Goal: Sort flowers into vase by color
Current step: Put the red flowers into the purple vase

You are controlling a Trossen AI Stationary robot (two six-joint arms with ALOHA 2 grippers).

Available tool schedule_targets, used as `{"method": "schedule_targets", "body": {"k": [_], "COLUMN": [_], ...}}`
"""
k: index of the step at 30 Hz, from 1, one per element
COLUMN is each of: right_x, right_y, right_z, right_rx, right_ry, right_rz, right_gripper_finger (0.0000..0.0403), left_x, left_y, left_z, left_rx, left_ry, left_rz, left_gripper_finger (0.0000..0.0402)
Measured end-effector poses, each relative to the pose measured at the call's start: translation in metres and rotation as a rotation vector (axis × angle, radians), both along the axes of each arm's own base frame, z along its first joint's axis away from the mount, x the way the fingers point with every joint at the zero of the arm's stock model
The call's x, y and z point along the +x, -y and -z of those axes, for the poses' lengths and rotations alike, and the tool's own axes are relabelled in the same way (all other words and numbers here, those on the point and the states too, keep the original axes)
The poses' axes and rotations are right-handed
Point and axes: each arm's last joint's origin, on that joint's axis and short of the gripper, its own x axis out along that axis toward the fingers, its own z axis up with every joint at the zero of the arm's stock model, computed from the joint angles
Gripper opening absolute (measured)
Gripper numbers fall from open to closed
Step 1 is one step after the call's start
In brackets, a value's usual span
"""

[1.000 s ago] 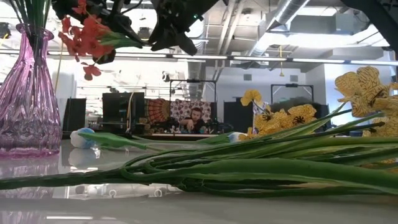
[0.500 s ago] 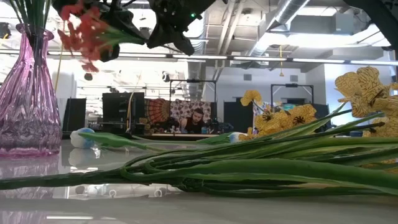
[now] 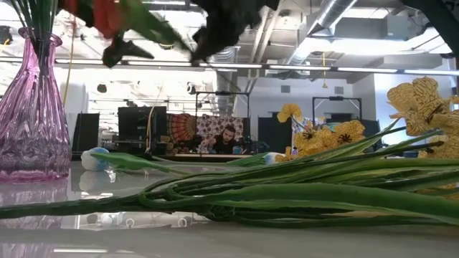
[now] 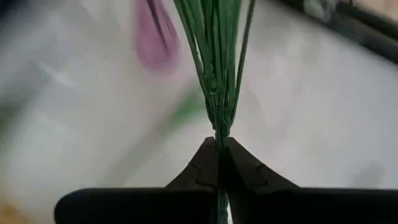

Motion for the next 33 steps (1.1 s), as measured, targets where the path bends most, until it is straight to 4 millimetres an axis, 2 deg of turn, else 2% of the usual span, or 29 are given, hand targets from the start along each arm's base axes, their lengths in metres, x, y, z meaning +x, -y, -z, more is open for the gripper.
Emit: {"method": "schedule_targets", "body": {"k": [3, 7, 9, 11, 15, 18, 22, 25, 33], "right_x": [-0.005, -0.014, -0.022, -0.03, -0.046, -0.051, -0.044, -0.03, 0.014], "right_y": [-0.002, 0.0, 0.006, 0.01, 0.001, -0.015, -0.044, -0.067, -0.109], "right_z": [-0.008, -0.009, -0.01, -0.01, 0.013, 0.044, 0.069, 0.085, 0.103], "right_rx": [0.136, 0.203, 0.267, 0.375, 0.616, 0.758, 0.869, 0.891, 0.853], "right_ry": [0.049, 0.196, 0.32, 0.523, 0.955, 1.1, 1.188, 1.161, 1.238], "right_rz": [0.001, 0.048, 0.091, 0.115, 0.17, 0.225, 0.229, 0.253, 0.276], "right_gripper_finger": [0.0033, 0.0033, 0.0033, 0.0033, 0.0033, 0.0033, 0.0033, 0.0033, 0.0033], "left_x": [-0.009, -0.016, -0.018, -0.019, -0.018, -0.015, -0.015, -0.014, -0.004], "left_y": [0.001, 0.006, 0.008, 0.01, 0.015, 0.021, 0.035, 0.042, 0.05], "left_z": [0.006, 0.013, 0.017, 0.019, 0.023, 0.026, 0.036, 0.05, 0.086], "left_rx": [0.001, -0.01, -0.034, -0.041, -0.026, 0.04, 0.082, 0.081, 0.006], "left_ry": [-0.094, -0.2, -0.243, -0.267, -0.308, -0.334, -0.339, -0.312, -0.215], "left_rz": [-0.073, -0.096, -0.084, -0.069, -0.03, 0.061, 0.174, 0.2, 0.23], "left_gripper_finger": [0.0193, 0.0194, 0.0194, 0.0194, 0.0194, 0.0194, 0.0194, 0.0194, 0.0194]}}
